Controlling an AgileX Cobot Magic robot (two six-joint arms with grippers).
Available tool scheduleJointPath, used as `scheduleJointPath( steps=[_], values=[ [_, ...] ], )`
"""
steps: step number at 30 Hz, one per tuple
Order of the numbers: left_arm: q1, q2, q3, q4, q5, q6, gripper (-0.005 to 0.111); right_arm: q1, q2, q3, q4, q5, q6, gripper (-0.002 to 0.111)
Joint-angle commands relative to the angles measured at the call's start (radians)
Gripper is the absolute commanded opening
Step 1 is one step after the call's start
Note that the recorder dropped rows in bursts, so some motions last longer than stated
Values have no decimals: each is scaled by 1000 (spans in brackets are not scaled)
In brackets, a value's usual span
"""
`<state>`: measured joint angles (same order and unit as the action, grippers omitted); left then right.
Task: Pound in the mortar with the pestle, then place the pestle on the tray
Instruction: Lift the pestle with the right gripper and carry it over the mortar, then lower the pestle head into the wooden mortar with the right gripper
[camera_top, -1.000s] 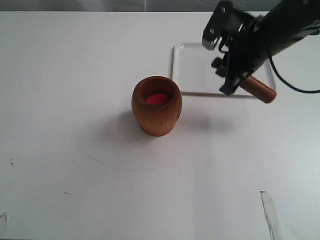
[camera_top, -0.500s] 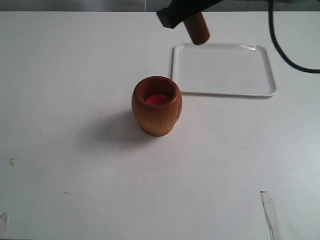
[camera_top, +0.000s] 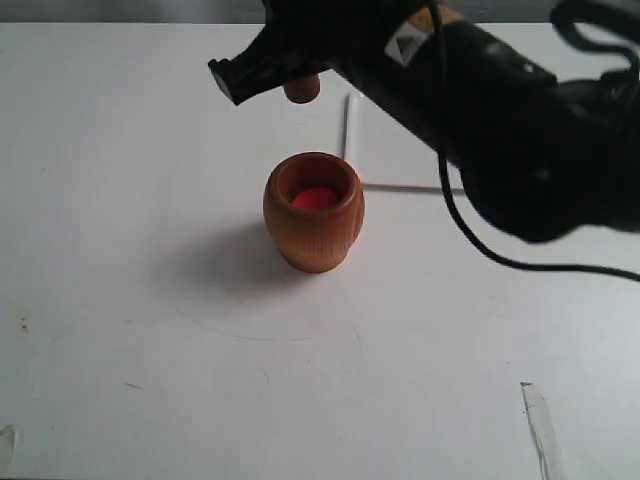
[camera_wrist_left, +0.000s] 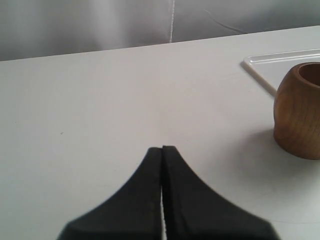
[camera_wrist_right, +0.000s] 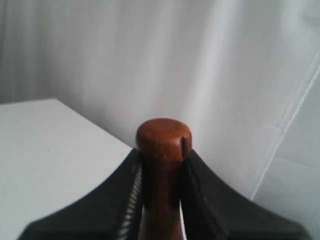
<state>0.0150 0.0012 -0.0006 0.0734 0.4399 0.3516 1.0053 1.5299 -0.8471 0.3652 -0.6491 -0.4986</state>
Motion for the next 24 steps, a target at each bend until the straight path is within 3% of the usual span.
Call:
scheduleJointPath(
  steps=[1,8,14,24],
  values=[
    [-8,-1,1,-7,-3,-8,0,5,-2,151,-194,-331,245,0],
    [-8,-1,1,-7,-3,-8,0,3,-2,318,-201,-481,269,0],
    [-8,-1,1,-7,-3,-8,0,3,28,338,-210,-508,295,0],
    [-8,-1,1,-7,-3,-8,0,3,331,333,-200,-572,403,0]
  ],
)
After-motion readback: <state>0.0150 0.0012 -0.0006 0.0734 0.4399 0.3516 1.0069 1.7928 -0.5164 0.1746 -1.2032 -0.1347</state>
